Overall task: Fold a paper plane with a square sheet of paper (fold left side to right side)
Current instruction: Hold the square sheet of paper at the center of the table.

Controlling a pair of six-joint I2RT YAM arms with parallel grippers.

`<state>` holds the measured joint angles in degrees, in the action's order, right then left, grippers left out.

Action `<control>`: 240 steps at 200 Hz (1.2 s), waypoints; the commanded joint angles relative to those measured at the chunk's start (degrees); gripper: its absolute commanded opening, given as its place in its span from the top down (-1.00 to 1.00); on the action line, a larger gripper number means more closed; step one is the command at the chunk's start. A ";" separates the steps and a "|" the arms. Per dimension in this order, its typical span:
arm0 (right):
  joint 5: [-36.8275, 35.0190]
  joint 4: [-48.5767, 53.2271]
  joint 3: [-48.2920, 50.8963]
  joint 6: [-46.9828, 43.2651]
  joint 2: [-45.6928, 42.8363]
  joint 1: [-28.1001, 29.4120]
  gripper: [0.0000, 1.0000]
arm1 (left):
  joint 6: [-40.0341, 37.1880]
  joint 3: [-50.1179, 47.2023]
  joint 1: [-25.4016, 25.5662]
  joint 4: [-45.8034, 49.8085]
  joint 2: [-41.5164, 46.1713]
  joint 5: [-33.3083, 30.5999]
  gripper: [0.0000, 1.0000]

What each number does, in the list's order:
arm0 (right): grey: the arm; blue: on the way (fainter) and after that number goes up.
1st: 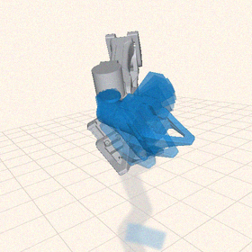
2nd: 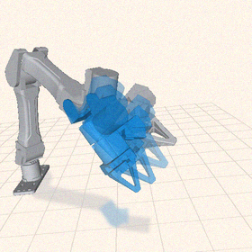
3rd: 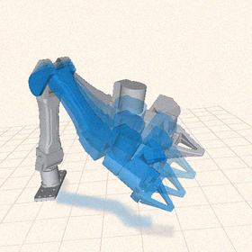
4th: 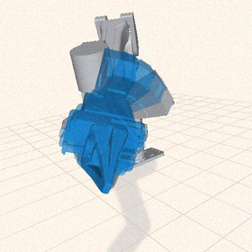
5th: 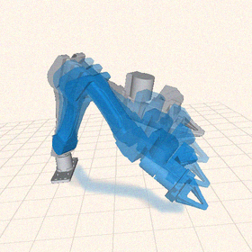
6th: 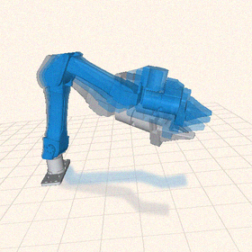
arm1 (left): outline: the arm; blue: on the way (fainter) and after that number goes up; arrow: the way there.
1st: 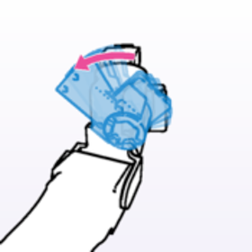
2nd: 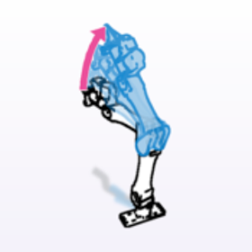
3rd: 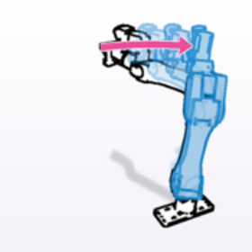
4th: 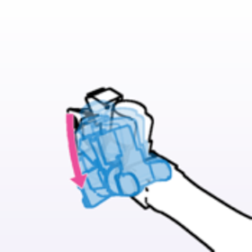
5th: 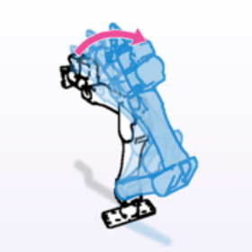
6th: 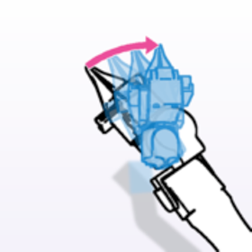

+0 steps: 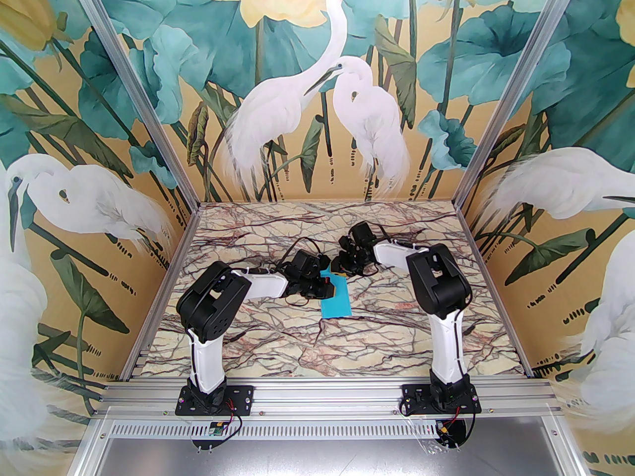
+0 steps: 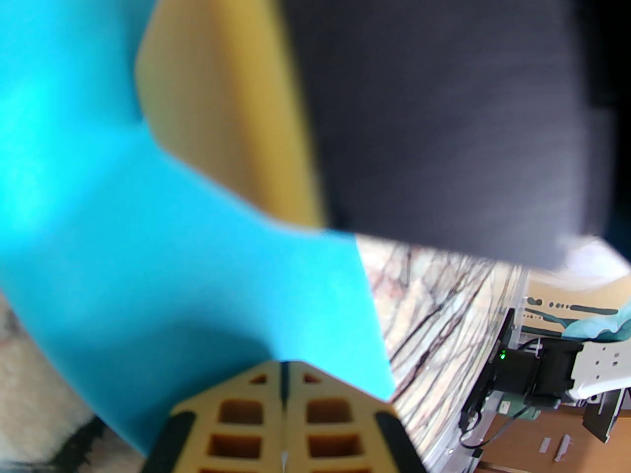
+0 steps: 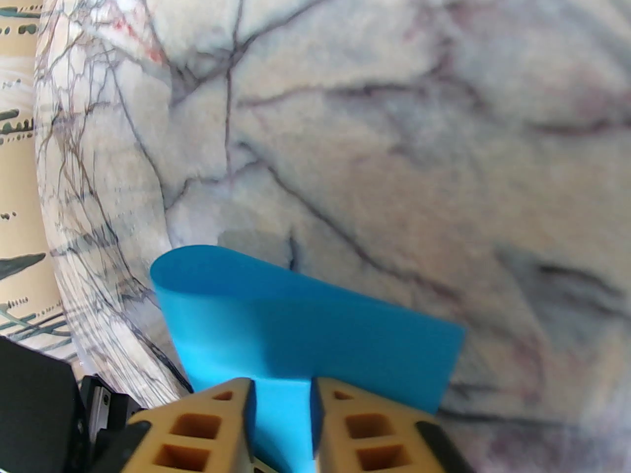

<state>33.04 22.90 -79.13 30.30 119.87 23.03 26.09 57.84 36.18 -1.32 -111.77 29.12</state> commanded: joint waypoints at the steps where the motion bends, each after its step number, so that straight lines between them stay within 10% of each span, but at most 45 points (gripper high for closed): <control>1: -2.98 1.45 2.11 -1.91 -7.97 -0.57 0.24 | -0.34 -2.35 1.08 4.05 -1.65 -2.67 0.99; 62: 4.35 0.88 20.55 -4.91 -18.83 -0.10 1.00 | -0.31 -2.81 1.33 4.49 -0.66 -3.72 0.99; 240: -0.51 5.32 25.19 -7.99 -8.93 3.31 1.00 | -0.43 0.51 -1.47 3.20 2.25 -2.27 0.94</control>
<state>39.92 23.94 -55.16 23.27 107.02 26.26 26.50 57.32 36.14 -1.26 -110.87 27.51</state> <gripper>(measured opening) 0.058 0.073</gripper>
